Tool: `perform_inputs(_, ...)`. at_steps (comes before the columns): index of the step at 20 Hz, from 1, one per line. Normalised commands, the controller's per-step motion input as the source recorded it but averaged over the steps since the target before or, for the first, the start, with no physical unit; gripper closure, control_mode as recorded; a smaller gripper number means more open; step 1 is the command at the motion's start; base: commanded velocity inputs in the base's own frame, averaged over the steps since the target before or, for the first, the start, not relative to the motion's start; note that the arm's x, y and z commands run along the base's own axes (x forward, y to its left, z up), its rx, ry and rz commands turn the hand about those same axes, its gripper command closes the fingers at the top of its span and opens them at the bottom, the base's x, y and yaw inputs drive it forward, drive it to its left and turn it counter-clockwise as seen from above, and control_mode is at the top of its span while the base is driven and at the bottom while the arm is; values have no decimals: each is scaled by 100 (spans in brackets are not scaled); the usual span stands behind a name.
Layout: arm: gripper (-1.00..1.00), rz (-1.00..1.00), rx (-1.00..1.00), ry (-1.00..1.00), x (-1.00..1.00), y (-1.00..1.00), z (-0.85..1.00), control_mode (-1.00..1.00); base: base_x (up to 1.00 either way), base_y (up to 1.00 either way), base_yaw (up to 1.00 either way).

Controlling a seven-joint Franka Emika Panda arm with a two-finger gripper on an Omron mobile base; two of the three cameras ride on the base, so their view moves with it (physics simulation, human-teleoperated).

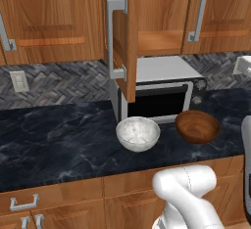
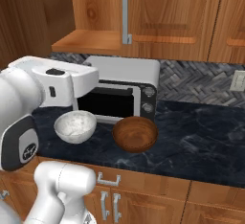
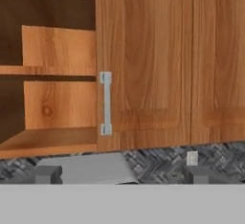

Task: Open the cabinet. Pick the bowls from the counter and place them in the cabinet. Then close the cabinet.

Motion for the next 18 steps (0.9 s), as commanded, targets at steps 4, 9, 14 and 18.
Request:
perform_inputs(4,-100,25,5,-1,2,8,-14,-100,0,0,0)
perform_inputs(9,-100,20,0,-12,2,22,-14,-100,0,0,0)
perform_inputs(14,-100,1,0,-6,25,11,-3,-100,0,0,0)
perform_inputs(18,-100,-3,0,-4,35,0,0,-100,0,0,0)
